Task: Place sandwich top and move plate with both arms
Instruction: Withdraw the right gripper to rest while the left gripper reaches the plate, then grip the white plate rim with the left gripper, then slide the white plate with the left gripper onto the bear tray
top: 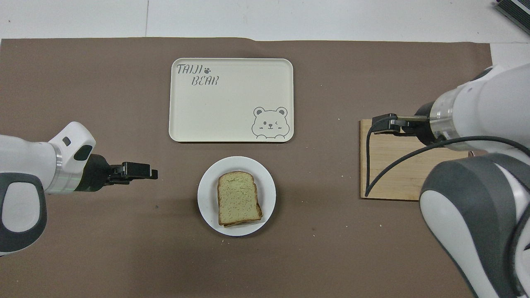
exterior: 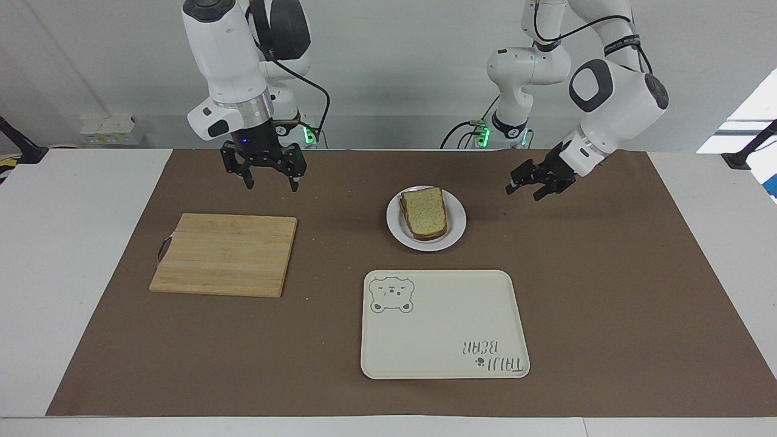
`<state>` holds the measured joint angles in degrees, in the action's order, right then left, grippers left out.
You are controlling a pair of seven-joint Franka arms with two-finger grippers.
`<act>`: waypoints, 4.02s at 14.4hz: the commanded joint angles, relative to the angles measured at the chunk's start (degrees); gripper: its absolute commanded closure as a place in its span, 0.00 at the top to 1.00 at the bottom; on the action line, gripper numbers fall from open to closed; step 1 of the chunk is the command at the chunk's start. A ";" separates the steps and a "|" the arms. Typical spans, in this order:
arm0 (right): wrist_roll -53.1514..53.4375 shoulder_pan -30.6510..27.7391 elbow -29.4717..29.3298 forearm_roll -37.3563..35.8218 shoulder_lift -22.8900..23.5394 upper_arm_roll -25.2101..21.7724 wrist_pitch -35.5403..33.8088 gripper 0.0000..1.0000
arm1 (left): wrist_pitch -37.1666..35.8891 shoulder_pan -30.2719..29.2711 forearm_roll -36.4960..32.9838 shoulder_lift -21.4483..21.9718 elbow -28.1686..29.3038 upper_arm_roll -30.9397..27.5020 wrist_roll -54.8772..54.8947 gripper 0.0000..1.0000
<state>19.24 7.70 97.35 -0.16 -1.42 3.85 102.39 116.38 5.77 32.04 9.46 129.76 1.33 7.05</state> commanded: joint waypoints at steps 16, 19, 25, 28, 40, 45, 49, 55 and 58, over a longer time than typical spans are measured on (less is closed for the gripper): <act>-15.99 -2.16 -6.75 -0.89 -4.38 -7.45 -14.58 1.00 | 16.86 14.00 24.29 -10.33 12.45 -0.71 20.10 0.50; -16.25 -2.16 -4.72 -0.01 -5.88 -7.54 -18.01 1.00 | 16.86 14.53 27.36 -11.83 12.45 -0.71 23.62 0.47; -16.77 -2.34 -5.68 -1.07 -5.09 -7.54 -17.05 1.00 | 17.65 16.55 29.48 -12.01 12.62 -0.71 23.72 0.13; -16.78 -2.08 -6.99 -3.16 -4.48 -7.37 -17.40 1.00 | 17.21 16.11 29.48 -13.06 12.62 -0.71 23.63 0.00; -17.57 -1.90 -7.26 -3.09 -4.56 -7.19 -17.75 1.00 | 3.26 5.76 29.48 -16.40 2.71 -0.89 23.19 0.00; -17.57 -1.99 -7.09 -3.09 -4.65 -7.19 -17.75 1.00 | -3.69 0.04 29.75 -19.38 -3.88 -0.80 23.19 0.00; -17.57 -1.99 -7.09 -3.09 -4.65 -7.28 -17.93 1.00 | -5.46 -2.95 30.62 -22.46 -10.03 -0.71 22.66 0.00; -17.48 -1.99 -7.09 -3.09 -4.65 -7.28 -17.84 1.00 | -6.34 -3.22 30.19 -28.70 -22.24 -0.71 15.72 0.00; -17.57 -1.99 -7.09 -3.09 -4.65 -7.28 -17.75 1.00 | -7.40 -2.97 30.01 -34.22 -30.94 -0.80 11.60 0.00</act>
<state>3.46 6.12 89.96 -3.37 -5.39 -3.51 84.88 111.77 3.23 61.73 -19.63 106.49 0.40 21.58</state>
